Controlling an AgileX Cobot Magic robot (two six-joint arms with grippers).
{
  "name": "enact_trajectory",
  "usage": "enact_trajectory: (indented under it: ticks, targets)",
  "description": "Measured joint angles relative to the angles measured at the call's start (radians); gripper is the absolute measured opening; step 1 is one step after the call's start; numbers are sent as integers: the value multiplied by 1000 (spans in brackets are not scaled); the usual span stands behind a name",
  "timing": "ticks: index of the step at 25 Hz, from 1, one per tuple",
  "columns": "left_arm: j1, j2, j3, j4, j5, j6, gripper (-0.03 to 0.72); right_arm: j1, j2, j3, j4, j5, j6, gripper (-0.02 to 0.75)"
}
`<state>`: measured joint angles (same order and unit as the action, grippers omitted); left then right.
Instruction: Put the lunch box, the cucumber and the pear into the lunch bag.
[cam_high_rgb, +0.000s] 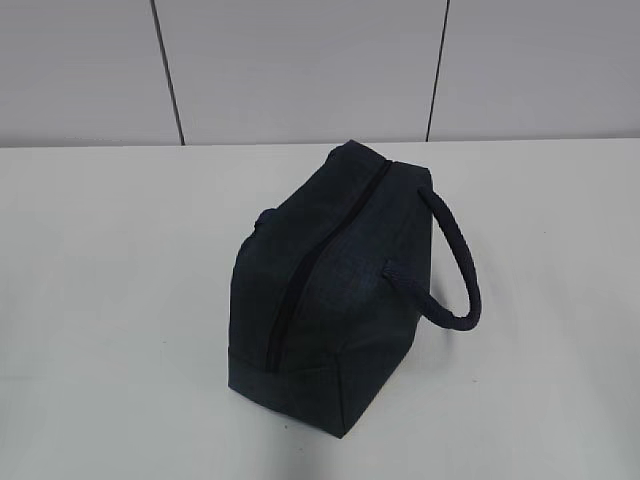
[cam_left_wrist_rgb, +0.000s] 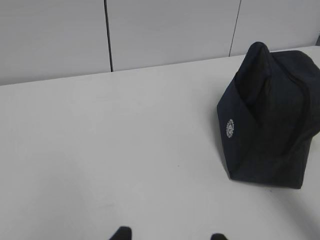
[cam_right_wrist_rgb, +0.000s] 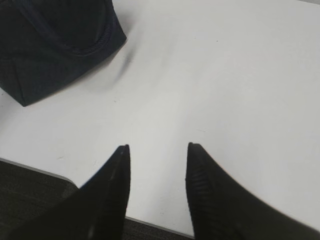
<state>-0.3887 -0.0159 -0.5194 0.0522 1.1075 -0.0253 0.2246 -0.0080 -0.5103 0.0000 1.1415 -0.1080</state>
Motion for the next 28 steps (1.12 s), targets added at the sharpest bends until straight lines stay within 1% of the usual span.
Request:
enact_trajectory:
  ticks: [4, 23, 24, 26, 28]
  targets:
    - [0, -2, 0, 0, 1, 1, 301, 0, -9, 4, -37, 0, 53, 287]
    - [2, -2, 0, 1, 1, 1, 298, -3, -9, 10, -40, 1, 68, 279]
    - [17, -2, 0, 1, 1, 1, 298, -21, -9, 10, -40, 1, 68, 279]
    - [83, -2, 0, 1, 1, 1, 294, -95, -9, 10, -40, 1, 68, 279]
    - [190, -2, 0, 1, 1, 1, 290, -198, -9, 10, -40, 1, 68, 279]
